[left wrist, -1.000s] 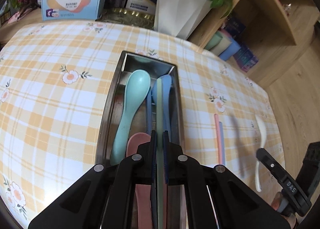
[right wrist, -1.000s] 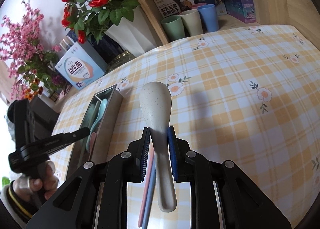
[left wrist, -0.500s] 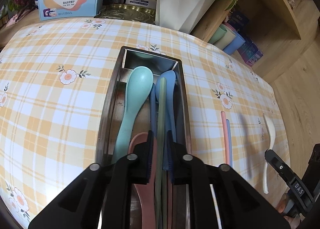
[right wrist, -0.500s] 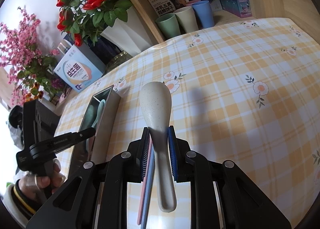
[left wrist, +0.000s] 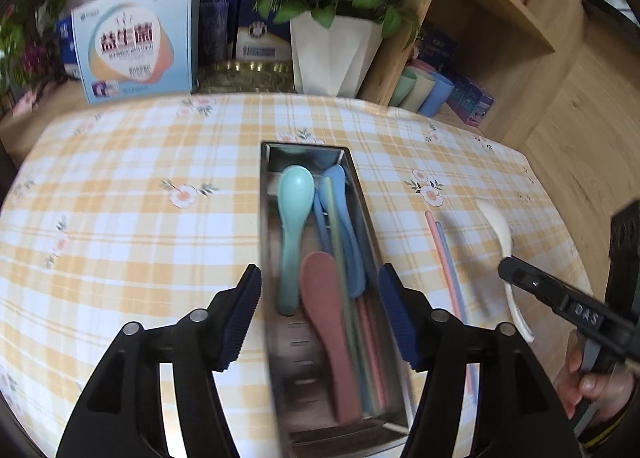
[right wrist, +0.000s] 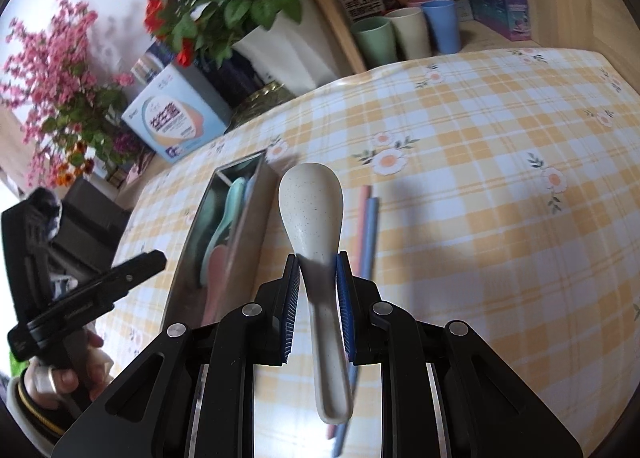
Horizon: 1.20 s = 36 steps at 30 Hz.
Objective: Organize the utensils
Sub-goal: 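Lower the green chopstick into the basket and open the left gripper while the right holds the white spoon, then carry the white spoon into the steel basket and open the right gripper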
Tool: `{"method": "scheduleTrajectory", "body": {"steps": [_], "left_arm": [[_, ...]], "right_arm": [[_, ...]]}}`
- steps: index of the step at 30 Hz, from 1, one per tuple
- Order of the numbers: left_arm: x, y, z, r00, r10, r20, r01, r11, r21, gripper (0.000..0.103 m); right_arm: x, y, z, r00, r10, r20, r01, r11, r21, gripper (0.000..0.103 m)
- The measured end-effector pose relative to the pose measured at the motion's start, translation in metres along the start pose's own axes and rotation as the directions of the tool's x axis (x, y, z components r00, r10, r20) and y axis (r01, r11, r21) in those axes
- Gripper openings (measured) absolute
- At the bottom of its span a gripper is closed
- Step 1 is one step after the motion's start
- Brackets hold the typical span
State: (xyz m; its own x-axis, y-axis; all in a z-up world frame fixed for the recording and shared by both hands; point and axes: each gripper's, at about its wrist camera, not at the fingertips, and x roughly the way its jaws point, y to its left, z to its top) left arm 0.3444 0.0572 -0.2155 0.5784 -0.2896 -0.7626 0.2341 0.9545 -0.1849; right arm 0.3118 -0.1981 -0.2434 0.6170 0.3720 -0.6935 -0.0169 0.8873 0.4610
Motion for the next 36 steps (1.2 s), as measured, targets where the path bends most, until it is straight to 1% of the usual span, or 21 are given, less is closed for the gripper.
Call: {"method": "scheduleTrajectory", "body": {"steps": [1,2,6,10,11,15,21,25,30,36], "left_arm": [[-0.003,0.003,-0.002,1.000,-0.002,0.005,0.002,1.000,0.008,0.066],[-0.008,0.006,-0.005,1.000,-0.004,0.010,0.004,1.000,0.016,0.068],[-0.021,0.015,-0.013,1.000,-0.001,0.028,0.000,0.999,0.049,0.082],[-0.032,0.027,-0.018,0.999,-0.006,0.041,0.003,0.998,0.060,0.095],[-0.036,0.032,-0.020,0.999,-0.007,0.048,0.004,0.998,0.060,0.096],[-0.047,0.048,-0.024,0.998,-0.004,0.065,0.001,0.999,0.045,0.097],[-0.059,0.076,-0.031,0.997,0.028,0.073,-0.028,1.000,-0.004,0.097],[-0.065,0.090,-0.034,0.995,0.038,0.089,-0.035,0.999,-0.035,0.097],[-0.070,0.096,-0.033,0.993,0.058,0.103,-0.053,0.997,-0.054,0.097],[-0.072,0.095,-0.032,0.992,0.065,0.107,-0.058,0.996,-0.064,0.097]], "right_arm": [[0.003,0.007,0.000,1.000,-0.008,-0.014,0.008,1.000,-0.012,0.019],[0.005,0.012,0.000,1.000,-0.010,-0.023,0.010,1.000,-0.018,0.019],[0.012,0.041,-0.001,0.999,-0.009,-0.049,0.006,0.999,-0.050,0.019],[0.023,0.064,-0.002,0.996,-0.007,-0.091,0.002,0.998,-0.062,0.019],[0.026,0.069,-0.003,0.995,-0.007,-0.103,0.000,0.998,-0.060,0.019],[0.042,0.096,-0.010,0.988,-0.006,-0.155,-0.004,0.998,-0.064,0.019],[0.063,0.123,-0.023,0.977,-0.024,-0.212,0.009,0.997,-0.072,0.019],[0.076,0.126,-0.029,0.970,-0.043,-0.239,0.030,0.998,-0.059,0.019],[0.086,0.128,-0.031,0.965,-0.063,-0.255,0.054,0.998,-0.043,0.019],[0.088,0.129,-0.033,0.962,-0.020,-0.274,0.020,1.000,-0.003,0.021]]}}
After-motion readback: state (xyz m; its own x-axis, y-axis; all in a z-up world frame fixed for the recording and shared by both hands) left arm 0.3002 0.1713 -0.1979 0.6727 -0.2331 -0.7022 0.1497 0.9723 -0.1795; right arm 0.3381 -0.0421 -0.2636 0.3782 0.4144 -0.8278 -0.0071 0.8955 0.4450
